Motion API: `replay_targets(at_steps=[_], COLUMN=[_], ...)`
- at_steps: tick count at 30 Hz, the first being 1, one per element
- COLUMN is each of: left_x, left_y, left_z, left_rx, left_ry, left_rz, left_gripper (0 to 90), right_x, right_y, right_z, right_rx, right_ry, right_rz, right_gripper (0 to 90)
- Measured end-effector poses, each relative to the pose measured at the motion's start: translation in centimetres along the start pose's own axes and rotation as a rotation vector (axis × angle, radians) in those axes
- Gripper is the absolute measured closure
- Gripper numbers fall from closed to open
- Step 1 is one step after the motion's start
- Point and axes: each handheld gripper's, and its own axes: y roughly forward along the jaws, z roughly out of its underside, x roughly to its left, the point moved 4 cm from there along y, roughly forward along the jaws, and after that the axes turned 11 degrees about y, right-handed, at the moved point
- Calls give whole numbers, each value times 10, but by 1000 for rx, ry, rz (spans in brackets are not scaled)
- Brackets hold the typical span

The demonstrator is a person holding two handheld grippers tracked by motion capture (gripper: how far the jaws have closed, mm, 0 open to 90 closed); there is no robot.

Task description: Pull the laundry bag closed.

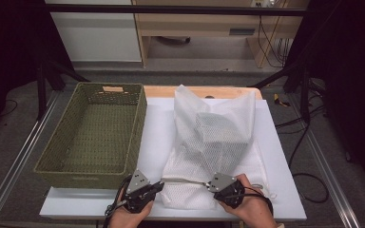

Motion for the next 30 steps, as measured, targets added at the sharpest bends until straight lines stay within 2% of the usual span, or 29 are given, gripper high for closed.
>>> replay_targets(at_steps=[16,30], left_x=[-1,2], left_y=[1,-2], left_z=[0,1], left_rx=[3,5], left_ry=[6,-5], left_rz=[-2,-9], left_gripper=[895,895], right_x=[1,-11], right_y=[-7,-23], right_z=[9,27], right_rx=[7,43], right_ry=[2,19], right_rz=[-1,46], right_gripper=[833,837])
